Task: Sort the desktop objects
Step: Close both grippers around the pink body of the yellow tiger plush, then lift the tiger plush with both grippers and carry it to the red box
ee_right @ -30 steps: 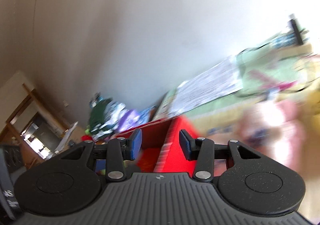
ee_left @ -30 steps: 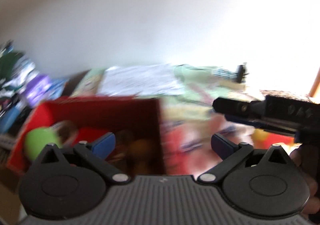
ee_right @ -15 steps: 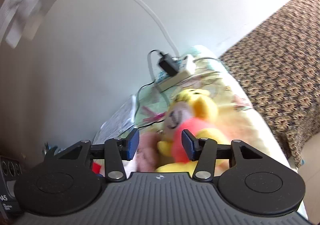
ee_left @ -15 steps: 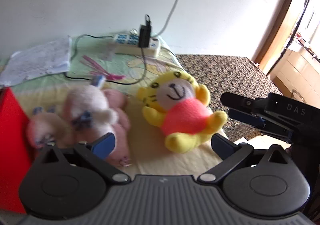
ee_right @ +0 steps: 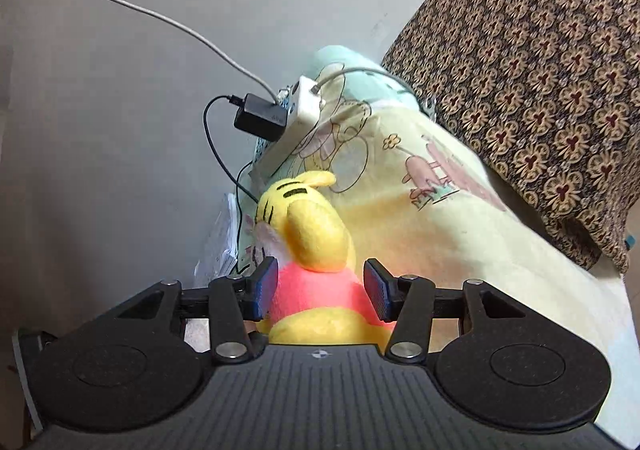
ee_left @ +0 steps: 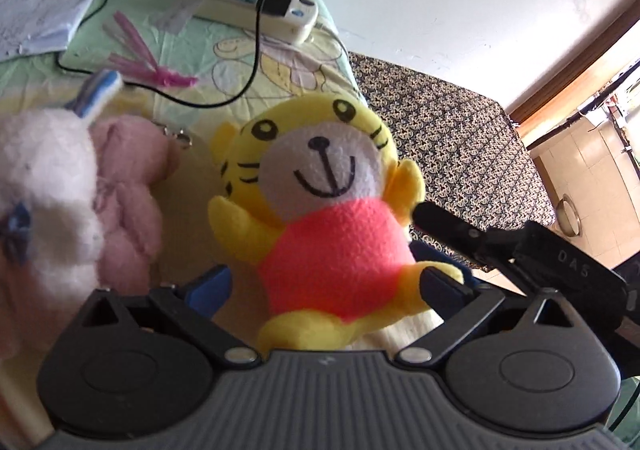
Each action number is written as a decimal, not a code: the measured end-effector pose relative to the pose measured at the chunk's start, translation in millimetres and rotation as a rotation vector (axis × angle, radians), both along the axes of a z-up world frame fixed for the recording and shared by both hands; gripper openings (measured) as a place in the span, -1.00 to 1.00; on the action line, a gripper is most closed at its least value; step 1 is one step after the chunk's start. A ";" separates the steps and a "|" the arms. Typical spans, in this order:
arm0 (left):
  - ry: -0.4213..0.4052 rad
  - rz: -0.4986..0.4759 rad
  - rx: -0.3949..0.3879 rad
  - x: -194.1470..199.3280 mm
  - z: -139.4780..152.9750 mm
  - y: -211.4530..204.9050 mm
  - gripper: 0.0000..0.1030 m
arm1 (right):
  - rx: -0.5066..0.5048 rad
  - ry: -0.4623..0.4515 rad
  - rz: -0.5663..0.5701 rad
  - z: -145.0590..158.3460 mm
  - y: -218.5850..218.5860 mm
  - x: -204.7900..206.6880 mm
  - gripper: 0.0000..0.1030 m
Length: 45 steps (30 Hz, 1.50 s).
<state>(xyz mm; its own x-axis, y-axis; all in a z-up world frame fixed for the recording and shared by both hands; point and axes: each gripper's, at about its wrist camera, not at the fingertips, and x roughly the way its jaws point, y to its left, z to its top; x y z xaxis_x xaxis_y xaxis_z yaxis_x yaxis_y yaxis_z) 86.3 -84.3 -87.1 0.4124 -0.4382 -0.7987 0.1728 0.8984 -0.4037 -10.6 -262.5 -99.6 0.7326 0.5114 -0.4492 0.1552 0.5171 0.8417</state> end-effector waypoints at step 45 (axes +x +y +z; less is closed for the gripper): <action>-0.180 -0.089 -0.064 -102.9 69.2 99.6 0.80 | 0.033 -0.105 0.204 77.1 110.1 -75.4 -0.16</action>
<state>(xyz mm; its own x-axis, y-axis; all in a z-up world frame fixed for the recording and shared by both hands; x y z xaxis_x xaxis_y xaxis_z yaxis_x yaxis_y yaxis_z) -16.6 15.3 -17.8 0.5030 -0.5270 -0.6850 0.3250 0.8497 -0.4151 -86.0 -152.4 -22.5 0.6541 0.6671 -0.3566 -0.0393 0.5008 0.8647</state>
